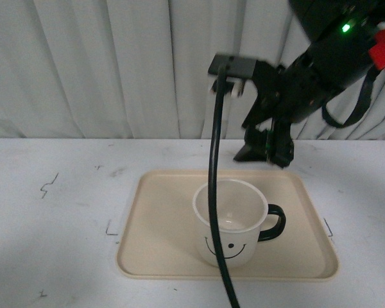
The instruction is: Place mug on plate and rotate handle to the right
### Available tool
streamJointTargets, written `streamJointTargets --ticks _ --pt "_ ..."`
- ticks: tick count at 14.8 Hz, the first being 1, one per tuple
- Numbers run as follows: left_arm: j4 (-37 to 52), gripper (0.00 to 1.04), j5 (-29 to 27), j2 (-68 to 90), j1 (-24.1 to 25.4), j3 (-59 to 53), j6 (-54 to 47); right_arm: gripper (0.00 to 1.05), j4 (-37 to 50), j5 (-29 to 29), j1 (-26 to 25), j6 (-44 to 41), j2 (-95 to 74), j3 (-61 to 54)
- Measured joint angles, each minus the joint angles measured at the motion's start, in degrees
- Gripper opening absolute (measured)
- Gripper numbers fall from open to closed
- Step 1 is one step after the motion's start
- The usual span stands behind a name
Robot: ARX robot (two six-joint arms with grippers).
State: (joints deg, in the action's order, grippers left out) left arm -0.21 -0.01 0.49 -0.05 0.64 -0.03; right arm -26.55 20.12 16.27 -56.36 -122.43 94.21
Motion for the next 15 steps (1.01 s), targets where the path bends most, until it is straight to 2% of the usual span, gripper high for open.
streamJointTargets --ticks 4,7,9,10,12,13,14,15 --pt "-0.02 0.98 0.0 0.0 0.0 0.0 0.0 0.91 8.11 -0.7 -0.35 3.67 5.64 -4.72" --pt "0.0 0.98 0.0 0.0 0.0 0.0 0.0 0.98 10.49 -0.63 -0.52 4.96 7.41 -5.25" --pt "0.02 0.98 0.02 0.0 0.0 0.0 0.0 0.99 13.79 -1.44 -0.57 6.58 8.33 -5.29" --pt "0.02 0.98 0.0 0.0 0.0 0.0 0.0 0.95 24.46 -6.23 -0.09 9.88 9.22 -8.92" --pt "0.0 0.98 0.02 0.0 0.0 0.0 0.0 0.91 32.02 -11.06 0.22 13.53 9.75 -12.07" --pt "0.04 0.98 0.04 0.0 0.0 0.0 0.0 0.84 41.81 -18.58 0.26 19.3 11.06 -18.16" --pt "-0.02 0.98 -0.04 0.0 0.0 0.0 0.0 0.69 59.25 -29.42 -0.17 33.68 13.94 -32.81" --pt "0.0 0.98 -0.07 0.0 0.0 -0.02 0.0 0.56 70.97 -32.37 -2.34 43.25 16.76 -42.53"
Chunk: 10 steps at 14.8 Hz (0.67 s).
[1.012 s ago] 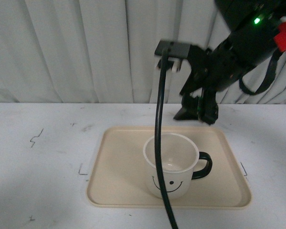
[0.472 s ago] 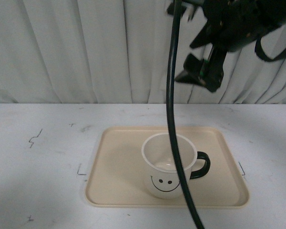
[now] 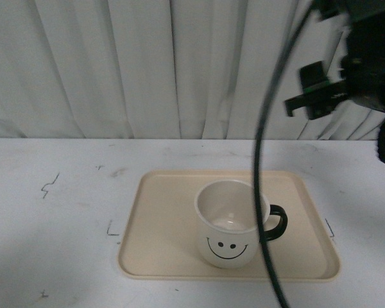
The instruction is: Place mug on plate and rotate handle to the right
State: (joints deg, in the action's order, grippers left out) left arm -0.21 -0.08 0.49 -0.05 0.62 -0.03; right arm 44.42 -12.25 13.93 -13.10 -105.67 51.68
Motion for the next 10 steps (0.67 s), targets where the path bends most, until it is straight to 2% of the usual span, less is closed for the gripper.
streamJointTargets --ticks 1,2,3,4,5,6,7,9,10 --pt "0.0 0.98 0.09 0.0 0.0 0.0 0.0 0.4 10.54 0.13 -2.86 6.86 6.73 -8.59" --pt "0.0 0.98 0.07 0.0 0.0 0.0 0.0 0.29 14.56 0.63 -4.07 9.49 11.78 -13.07" --pt "0.0 0.98 0.04 0.0 0.0 0.0 0.0 0.02 15.89 4.22 -5.14 11.93 18.01 -25.79" --pt "0.0 0.98 0.07 0.0 0.0 0.0 0.0 0.02 16.0 6.67 -8.46 12.26 30.6 -36.46" --pt "0.0 0.98 0.07 0.0 0.0 0.0 0.0 0.02 19.04 7.82 -9.27 12.26 31.87 -40.92" --pt "0.0 0.98 0.07 0.0 0.0 0.0 0.0 0.02 16.92 8.04 -10.03 12.26 34.1 -43.34" --pt "0.0 0.98 0.07 0.0 0.0 0.0 0.0 0.02 14.47 11.63 -13.4 12.28 39.15 -45.35" --pt "0.0 0.98 0.07 0.0 0.0 0.0 0.0 0.02 -2.69 12.09 -13.97 12.28 62.07 -50.51" --pt "0.0 0.98 0.07 0.0 0.0 0.0 0.0 0.02 -5.33 12.11 -13.97 12.28 65.09 -50.93"
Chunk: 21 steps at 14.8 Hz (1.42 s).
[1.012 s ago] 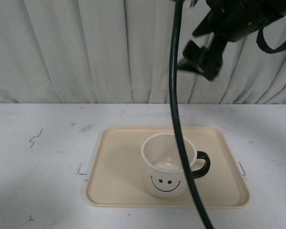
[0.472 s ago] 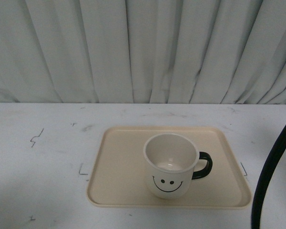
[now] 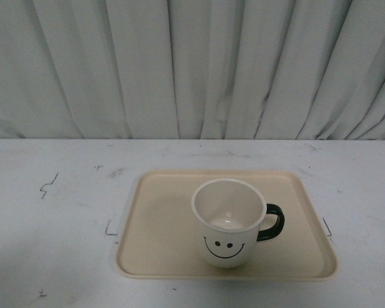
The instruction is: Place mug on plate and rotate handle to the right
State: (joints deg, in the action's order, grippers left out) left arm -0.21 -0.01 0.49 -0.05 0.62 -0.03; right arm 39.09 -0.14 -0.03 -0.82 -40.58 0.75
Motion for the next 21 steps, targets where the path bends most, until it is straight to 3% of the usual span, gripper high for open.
streamJointTargets --ticks 21 --pt "0.0 0.98 0.0 0.0 0.0 0.0 0.0 0.02 -17.46 0.0 0.0 0.0 18.91 -0.11"
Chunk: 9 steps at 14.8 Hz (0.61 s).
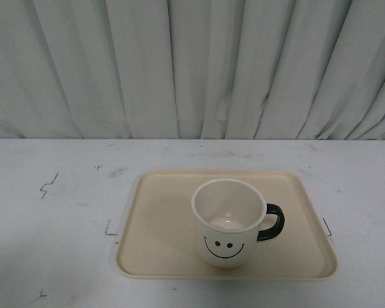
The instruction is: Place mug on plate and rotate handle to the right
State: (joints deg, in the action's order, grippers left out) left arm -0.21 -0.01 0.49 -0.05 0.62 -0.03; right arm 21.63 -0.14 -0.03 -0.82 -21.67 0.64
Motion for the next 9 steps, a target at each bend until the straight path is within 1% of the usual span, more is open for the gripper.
streamJointTargets --ticks 2,3,4,7,9 --pt "0.0 0.98 0.0 0.0 0.0 0.0 0.0 0.02 -10.1 -0.02 0.02 0.0 10.27 0.0" --pt "0.0 0.98 0.0 0.0 0.0 0.0 0.0 0.02 -20.98 0.15 0.02 0.02 17.9 0.02" --pt "-0.02 0.98 -0.04 0.0 0.0 0.0 0.0 0.02 -21.55 0.15 0.02 0.0 21.33 0.02" --pt "0.02 0.98 -0.02 0.0 0.0 0.0 0.0 0.02 -21.68 0.11 0.02 -0.02 21.42 0.02" --pt "0.02 0.98 0.0 0.0 0.0 0.0 0.0 0.24 -21.86 0.13 0.02 0.02 21.42 0.02"
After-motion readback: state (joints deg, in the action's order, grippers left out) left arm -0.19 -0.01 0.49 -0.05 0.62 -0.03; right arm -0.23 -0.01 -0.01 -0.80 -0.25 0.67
